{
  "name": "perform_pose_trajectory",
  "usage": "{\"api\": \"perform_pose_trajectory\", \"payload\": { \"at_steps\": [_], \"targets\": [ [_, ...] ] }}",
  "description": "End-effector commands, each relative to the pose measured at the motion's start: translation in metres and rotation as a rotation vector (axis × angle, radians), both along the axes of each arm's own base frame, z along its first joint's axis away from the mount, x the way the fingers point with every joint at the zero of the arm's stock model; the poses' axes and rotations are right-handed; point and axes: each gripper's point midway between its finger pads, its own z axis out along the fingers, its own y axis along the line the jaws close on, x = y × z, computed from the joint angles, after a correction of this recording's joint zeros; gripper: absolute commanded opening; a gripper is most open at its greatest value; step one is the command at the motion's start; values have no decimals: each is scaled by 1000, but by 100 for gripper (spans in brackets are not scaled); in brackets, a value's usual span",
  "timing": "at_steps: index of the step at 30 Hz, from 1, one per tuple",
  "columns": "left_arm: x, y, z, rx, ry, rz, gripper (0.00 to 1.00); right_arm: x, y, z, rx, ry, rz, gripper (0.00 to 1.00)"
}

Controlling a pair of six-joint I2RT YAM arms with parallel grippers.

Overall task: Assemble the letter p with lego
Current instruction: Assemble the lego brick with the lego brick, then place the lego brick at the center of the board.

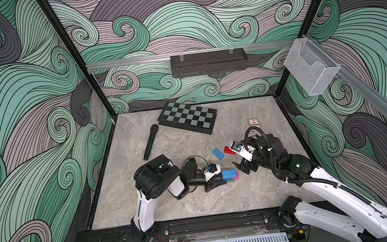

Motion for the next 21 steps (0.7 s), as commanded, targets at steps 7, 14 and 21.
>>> {"api": "perform_pose_trajectory", "payload": {
  "at_steps": [7,14,21],
  "targets": [
    [48,-10,112,101,16,224,0,26,-62,61,263,-130,-500,99],
    [96,-1,154,290,141,454,0,35,-128,70,393,-46,-876,99],
    [181,-28,160,208,420,493,0,35,-162,50,552,37,-1080,99]
  ]
}}
